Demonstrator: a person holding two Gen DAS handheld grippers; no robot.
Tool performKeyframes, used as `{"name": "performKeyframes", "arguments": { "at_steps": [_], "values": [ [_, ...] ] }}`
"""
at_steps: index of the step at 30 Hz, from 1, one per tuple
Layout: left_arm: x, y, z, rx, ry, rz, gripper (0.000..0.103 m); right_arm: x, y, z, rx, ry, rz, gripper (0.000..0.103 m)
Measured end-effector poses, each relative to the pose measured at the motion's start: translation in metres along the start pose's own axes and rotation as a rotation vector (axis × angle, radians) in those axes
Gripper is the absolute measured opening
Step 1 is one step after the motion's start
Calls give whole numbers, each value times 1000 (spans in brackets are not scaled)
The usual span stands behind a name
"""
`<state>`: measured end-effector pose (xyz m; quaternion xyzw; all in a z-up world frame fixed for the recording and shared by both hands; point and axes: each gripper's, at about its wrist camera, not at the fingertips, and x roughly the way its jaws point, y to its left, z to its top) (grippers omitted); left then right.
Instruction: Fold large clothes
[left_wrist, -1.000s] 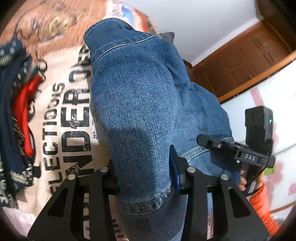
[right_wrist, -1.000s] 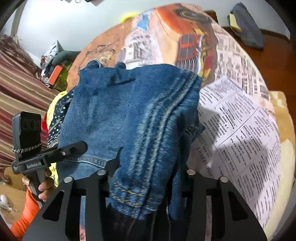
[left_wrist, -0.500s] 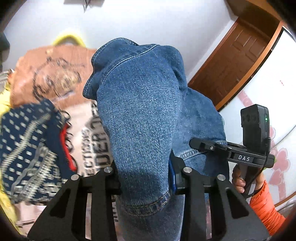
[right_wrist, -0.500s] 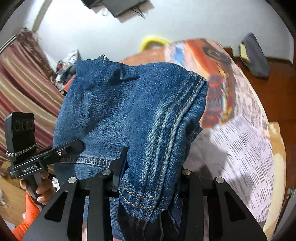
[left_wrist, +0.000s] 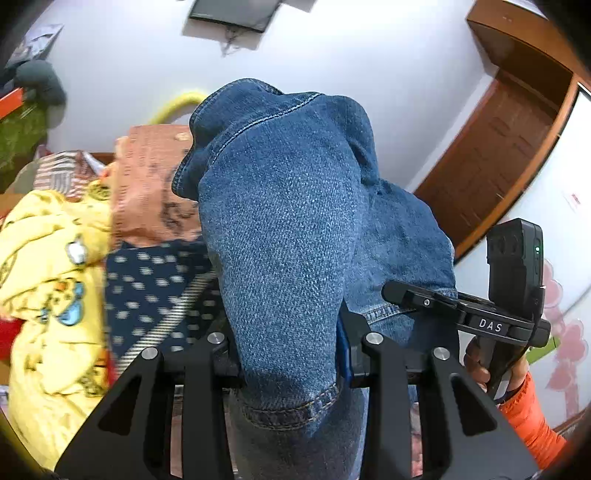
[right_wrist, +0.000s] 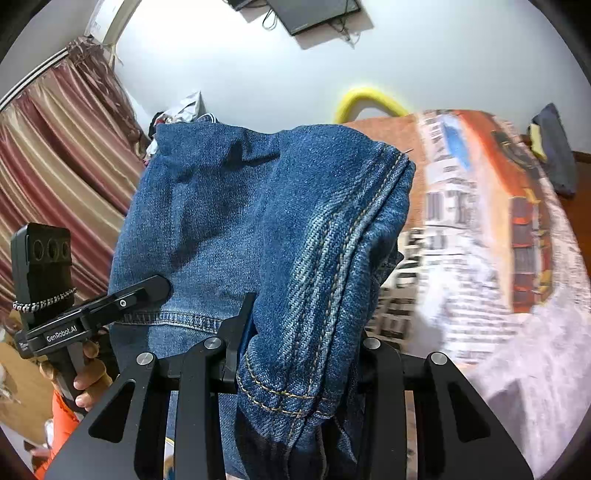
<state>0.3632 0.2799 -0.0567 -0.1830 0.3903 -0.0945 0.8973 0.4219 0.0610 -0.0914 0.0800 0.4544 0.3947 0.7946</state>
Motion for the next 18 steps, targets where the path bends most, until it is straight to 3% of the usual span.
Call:
{"name": "performKeyframes", "arguments": {
  "at_steps": [7, 15, 18],
  "values": [
    [10, 77, 4, -101, 21, 46, 35, 82, 8, 19, 28, 68, 35, 32],
    [57, 161, -3, -272, 88, 72, 36, 172, -18, 33, 97, 169, 48, 32],
    [74, 184, -9, -303, 87, 79, 41, 196, -24, 34, 104, 190, 47, 32]
  ]
}}
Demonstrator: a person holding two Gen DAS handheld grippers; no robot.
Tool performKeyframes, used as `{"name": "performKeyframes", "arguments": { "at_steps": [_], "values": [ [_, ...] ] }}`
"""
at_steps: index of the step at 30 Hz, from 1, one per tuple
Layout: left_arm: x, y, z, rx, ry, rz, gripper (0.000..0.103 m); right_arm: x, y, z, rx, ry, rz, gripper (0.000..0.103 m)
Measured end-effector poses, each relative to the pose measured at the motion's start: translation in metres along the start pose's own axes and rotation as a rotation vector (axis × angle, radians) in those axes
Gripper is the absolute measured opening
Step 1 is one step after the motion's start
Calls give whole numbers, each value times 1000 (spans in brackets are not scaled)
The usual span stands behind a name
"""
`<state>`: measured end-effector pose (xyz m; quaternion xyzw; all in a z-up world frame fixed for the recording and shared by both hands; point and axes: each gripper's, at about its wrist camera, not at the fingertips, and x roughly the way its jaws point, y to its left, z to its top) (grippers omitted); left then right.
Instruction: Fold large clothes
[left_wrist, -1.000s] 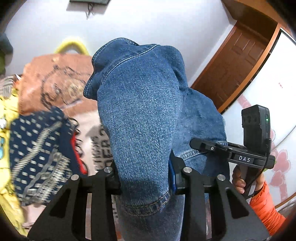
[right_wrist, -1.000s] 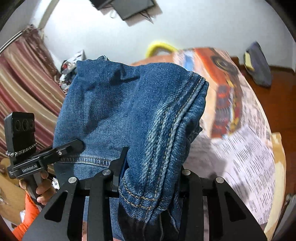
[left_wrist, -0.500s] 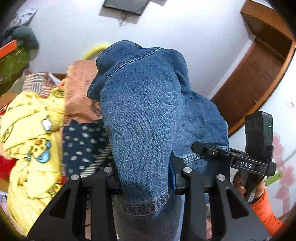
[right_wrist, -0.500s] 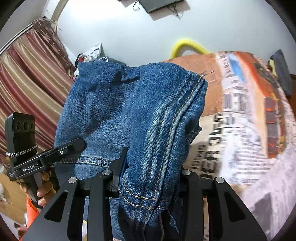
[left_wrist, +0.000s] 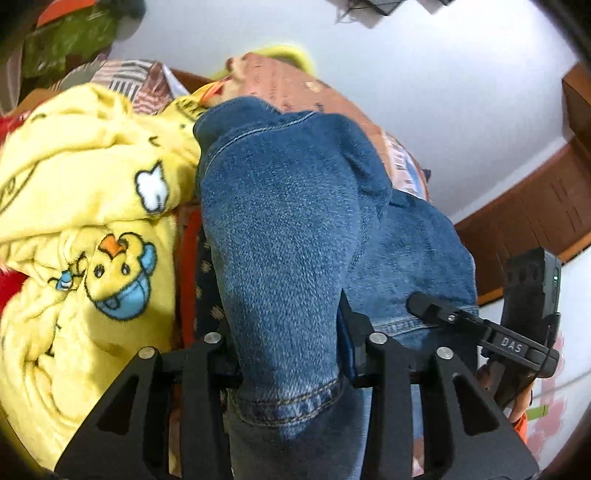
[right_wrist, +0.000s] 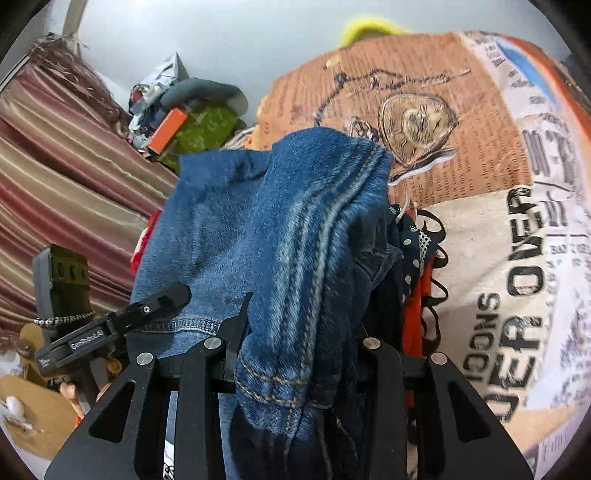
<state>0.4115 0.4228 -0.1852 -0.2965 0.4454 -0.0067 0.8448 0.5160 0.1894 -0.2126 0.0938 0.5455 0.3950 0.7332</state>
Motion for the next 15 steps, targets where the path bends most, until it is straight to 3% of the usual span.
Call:
{"name": "performKeyframes", "arguments": {
  "at_steps": [5, 8, 15],
  "values": [
    [19, 15, -2, 11, -1, 12, 54, 17, -9, 3, -27, 49, -8, 37],
    [21, 16, -9, 13, 13, 14, 56, 19, -13, -1, -25, 77, -9, 39],
    [-3, -18, -23, 187, -31, 208, 58, -15, 8, -23, -160, 17, -139, 45]
  ]
}}
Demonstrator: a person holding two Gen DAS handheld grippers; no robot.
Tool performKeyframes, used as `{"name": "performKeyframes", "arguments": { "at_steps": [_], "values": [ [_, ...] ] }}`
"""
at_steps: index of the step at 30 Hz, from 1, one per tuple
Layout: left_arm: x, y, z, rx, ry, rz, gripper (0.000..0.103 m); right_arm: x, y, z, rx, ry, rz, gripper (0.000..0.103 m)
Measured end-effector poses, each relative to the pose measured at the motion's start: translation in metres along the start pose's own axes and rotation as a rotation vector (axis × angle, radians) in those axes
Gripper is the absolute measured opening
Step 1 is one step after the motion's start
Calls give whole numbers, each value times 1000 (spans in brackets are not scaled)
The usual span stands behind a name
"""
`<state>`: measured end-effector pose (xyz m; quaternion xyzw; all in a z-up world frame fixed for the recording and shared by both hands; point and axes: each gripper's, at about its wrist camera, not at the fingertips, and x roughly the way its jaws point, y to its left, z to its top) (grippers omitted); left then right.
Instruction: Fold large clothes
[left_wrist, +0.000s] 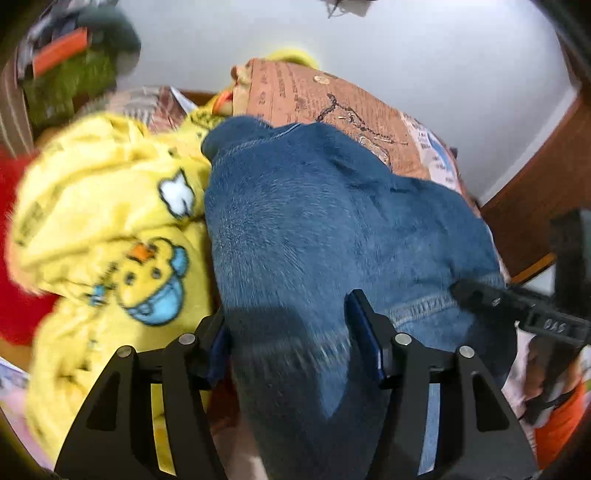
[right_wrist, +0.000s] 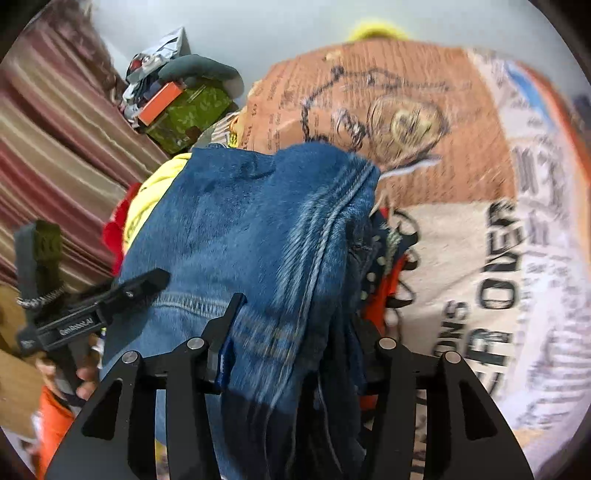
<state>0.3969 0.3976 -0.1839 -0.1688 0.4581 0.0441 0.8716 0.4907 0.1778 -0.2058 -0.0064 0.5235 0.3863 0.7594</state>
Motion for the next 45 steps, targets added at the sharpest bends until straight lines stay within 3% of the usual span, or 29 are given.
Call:
{"name": "performKeyframes", "arguments": {
  "at_steps": [4, 7, 10, 12, 17, 20, 23, 28, 36, 45],
  "values": [
    [-28, -9, -6, 48, -57, 58, 57, -23, 16, -6, -98, -59, -92, 45],
    [-55, -18, -14, 91, -129, 73, 57, -41, 32, -13, -162, -135, -116, 47],
    [-69, -28, -24, 118, -152, 72, 59, -48, 45, -19, -193, -198, -146, 75],
    [-64, -31, -28, 132, -141, 70, 61, -44, 51, -23, -224, -217, -160, 78],
    [-34, -33, -47, 171, -59, 126, 74, -8, 53, -29, -296, -106, -209, 78],
    [-31, -22, -54, 142, -69, 131, 87, 6, 42, -38, -324, -59, -297, 80],
    [-35, -11, -59, 115, -69, 93, 88, -5, 25, -48, -305, -79, -250, 84],
    [-43, -9, -69, 91, -74, 93, 88, -26, 10, -55, -247, -81, -218, 85],
    [-77, -15, -83, 66, -90, 163, 88, -58, 28, -71, -265, -130, -265, 85],
    [-171, -57, -94, 115, -271, 177, 88, -135, 77, -85, -304, -310, -206, 85]
  ]
}}
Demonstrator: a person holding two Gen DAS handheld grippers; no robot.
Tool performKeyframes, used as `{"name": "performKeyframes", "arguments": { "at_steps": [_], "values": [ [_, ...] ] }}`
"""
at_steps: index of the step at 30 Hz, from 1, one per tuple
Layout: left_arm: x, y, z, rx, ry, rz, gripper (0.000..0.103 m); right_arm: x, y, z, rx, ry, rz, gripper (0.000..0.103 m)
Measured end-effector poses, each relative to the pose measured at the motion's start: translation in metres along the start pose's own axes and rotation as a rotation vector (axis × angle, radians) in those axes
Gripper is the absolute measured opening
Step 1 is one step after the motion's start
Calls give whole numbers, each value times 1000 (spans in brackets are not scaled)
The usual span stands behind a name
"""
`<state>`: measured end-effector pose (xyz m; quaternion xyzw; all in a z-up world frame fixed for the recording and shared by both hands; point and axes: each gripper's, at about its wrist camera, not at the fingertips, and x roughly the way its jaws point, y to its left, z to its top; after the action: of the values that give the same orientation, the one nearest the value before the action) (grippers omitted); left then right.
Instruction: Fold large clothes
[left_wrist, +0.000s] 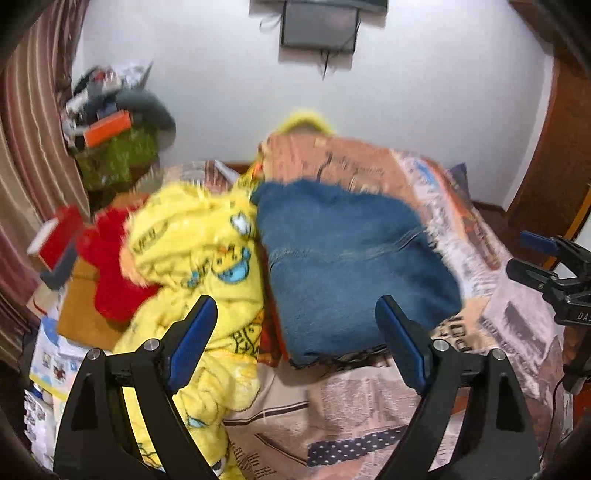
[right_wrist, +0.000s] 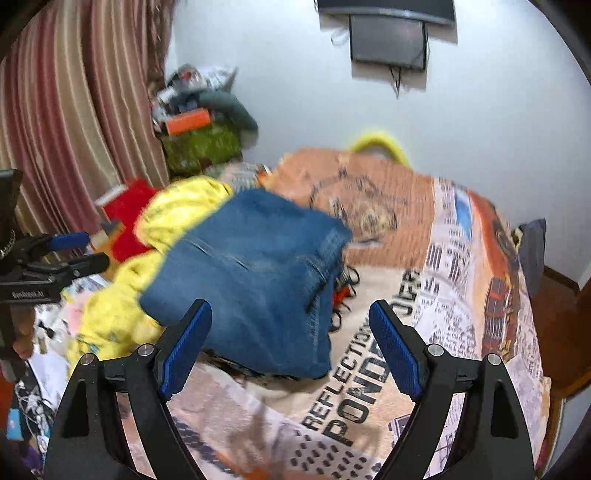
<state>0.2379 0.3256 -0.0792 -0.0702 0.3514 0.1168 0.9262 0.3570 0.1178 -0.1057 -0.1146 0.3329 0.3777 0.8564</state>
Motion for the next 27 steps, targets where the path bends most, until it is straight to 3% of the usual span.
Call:
{"name": "performKeyframes", "arguments": {
  "at_steps": [8, 16, 24, 27],
  "values": [
    [-106, -34, 3, 29, -249, -20, 88, -82, 32, 8, 10, -214, 43, 85],
    [-190, -56, -19, -27, -482, -34, 88, -150, 59, -8, 15, -414, 75, 85],
    [-228, -78, -48, -7, -611, 24, 88, -183, 77, -31, 5, -546, 26, 91],
    [-231, -81, -56, -14, -613, 14, 89, -182, 77, -35, 21, -567, -5, 102]
  ]
}}
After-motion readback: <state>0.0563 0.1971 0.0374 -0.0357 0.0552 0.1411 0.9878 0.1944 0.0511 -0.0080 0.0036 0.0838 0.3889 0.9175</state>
